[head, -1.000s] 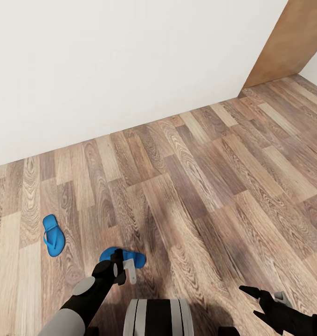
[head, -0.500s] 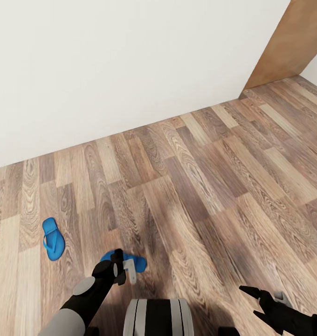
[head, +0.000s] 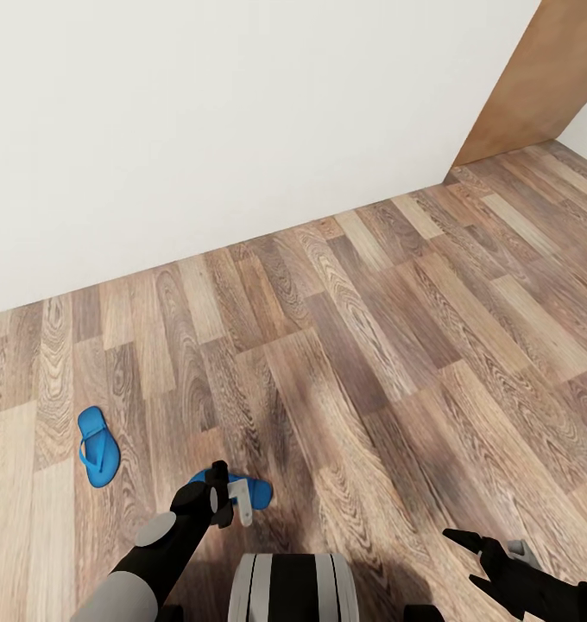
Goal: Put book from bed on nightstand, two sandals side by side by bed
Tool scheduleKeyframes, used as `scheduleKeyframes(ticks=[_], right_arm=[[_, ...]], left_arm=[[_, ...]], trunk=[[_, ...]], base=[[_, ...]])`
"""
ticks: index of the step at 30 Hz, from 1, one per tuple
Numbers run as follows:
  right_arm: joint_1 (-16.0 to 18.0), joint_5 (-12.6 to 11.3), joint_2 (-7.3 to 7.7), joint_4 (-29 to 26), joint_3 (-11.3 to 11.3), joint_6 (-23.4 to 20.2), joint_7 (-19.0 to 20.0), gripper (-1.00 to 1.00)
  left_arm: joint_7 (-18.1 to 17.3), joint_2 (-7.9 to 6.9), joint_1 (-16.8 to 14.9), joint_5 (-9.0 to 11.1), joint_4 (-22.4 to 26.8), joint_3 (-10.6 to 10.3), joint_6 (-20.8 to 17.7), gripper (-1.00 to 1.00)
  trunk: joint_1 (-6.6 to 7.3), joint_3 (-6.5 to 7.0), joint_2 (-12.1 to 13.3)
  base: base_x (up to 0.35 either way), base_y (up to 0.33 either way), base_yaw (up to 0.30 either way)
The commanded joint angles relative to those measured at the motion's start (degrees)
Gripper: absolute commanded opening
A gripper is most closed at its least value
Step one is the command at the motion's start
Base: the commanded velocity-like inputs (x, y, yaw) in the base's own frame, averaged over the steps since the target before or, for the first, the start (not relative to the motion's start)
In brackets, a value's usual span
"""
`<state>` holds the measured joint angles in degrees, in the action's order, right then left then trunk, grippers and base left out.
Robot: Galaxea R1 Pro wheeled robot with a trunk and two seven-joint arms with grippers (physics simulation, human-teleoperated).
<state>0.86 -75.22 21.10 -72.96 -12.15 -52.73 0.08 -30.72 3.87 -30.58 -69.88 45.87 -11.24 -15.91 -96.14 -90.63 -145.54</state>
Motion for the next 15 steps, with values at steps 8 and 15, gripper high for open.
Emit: scheduleKeyframes(ticks=[8,15], right_arm=[[0.0,0.0,0.0,0.0,-0.1,-0.3,0.0,1.0],[0.0,0.0,0.0,0.0,-0.1,-0.3,0.0,1.0]], left_arm=[[-0.3,-0.01,0.0,-0.3,0.1,-0.1,-0.3,1.0],[-0.4,-0.01,0.0,-0.3,0.1,-0.1,-0.3,1.0]], trunk=[[0.01,-0.03,0.0],[0.01,-0.03,0.0]], base=[[0.001,0.0,0.0],[0.0,0.0,0.0]])
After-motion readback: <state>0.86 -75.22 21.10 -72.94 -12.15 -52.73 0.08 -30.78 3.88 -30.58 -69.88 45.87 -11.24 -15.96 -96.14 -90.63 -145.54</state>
